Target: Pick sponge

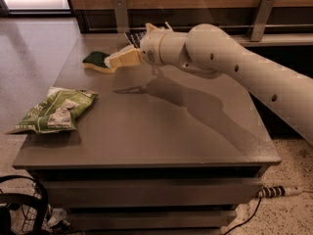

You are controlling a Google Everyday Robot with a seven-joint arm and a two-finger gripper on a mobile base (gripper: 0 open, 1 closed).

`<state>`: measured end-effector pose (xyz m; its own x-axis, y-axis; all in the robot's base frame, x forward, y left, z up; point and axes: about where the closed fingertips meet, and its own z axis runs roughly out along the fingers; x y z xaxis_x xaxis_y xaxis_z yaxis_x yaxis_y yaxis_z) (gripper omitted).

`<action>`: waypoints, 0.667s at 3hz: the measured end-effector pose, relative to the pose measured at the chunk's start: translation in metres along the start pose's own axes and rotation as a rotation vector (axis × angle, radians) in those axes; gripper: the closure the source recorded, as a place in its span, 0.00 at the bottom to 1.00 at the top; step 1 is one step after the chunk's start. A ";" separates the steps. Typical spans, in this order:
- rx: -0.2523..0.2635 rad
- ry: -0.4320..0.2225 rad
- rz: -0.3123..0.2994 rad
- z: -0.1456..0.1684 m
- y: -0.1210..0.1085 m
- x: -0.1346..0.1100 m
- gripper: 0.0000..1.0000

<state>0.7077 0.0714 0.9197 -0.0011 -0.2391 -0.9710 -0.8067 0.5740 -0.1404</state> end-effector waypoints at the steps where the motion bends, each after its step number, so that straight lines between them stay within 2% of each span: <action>1: -0.051 0.019 0.009 0.035 0.011 0.016 0.00; 2: -0.123 0.052 0.027 0.068 0.027 0.039 0.00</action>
Offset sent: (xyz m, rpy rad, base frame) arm 0.0249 0.0743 -0.0751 -0.0396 0.1119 0.1446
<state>0.7256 0.1308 0.8646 -0.0515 -0.2671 -0.9623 -0.8725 0.4809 -0.0868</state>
